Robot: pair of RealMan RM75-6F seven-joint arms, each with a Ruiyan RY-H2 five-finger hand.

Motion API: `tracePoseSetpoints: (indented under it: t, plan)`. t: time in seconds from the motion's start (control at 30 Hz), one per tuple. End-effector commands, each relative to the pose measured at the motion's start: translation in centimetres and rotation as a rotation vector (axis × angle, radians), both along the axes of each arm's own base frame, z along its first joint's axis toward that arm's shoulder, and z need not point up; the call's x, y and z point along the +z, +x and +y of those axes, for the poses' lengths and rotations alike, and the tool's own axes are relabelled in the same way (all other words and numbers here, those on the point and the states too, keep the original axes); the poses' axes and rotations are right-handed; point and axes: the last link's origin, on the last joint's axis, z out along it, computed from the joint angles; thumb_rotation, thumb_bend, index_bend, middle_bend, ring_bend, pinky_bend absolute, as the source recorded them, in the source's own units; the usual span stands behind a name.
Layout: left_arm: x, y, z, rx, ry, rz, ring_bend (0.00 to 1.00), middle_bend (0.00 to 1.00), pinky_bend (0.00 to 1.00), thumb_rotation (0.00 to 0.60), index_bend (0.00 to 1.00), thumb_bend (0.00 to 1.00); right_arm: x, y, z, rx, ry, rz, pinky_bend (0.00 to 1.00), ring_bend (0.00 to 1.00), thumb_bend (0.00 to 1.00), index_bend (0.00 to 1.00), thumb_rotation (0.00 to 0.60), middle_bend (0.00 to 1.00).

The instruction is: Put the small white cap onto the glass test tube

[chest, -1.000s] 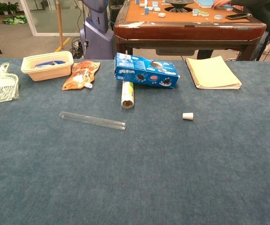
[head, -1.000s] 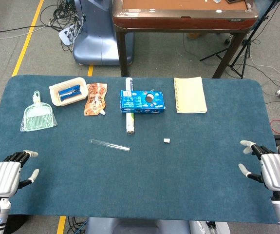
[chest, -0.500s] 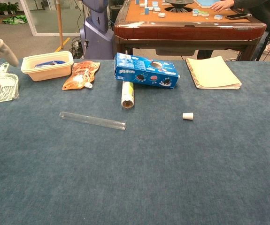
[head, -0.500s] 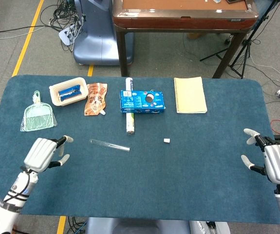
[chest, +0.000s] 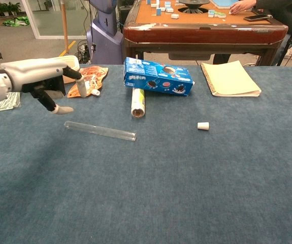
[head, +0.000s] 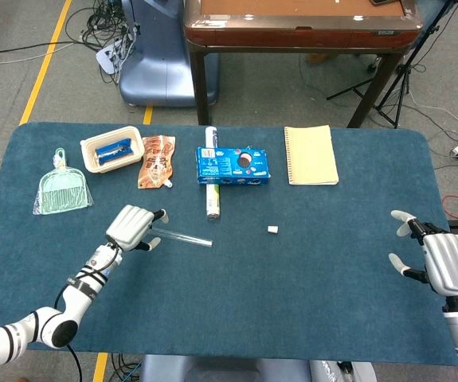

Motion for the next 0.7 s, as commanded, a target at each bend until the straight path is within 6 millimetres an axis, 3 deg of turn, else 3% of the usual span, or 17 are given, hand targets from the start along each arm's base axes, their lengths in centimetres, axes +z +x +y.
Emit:
tracePoseSetpoints:
  t: [0.03,0.4,0.7]
  plan:
    - [-2.1,0.8,1.0,0.01,-0.02,0.032,1.0,1.0,1.0,0.6,0.44,0.26,-0.1,0.0,-0.2,-0.003,0.009,0.001,0.6,0.44,0.24,0.25,0.6,0.45]
    - [-6.0,1.1,2.2,0.058,-0.041,0.119,1.0,1.0,1.0,0.6,0.46,0.26,-0.4,-1.1,-0.2,-0.035,0.023,-0.004,0.6,0.45,0.24,0.24,0.6,0.45]
    - [-7.3,1.1,2.5,0.095,-0.049,0.134,1.0,1.0,1.0,0.6,0.47,0.26,-0.2,-1.5,0.0,-0.046,0.022,-0.006,0.6,0.46,0.24,0.24,0.6,0.45]
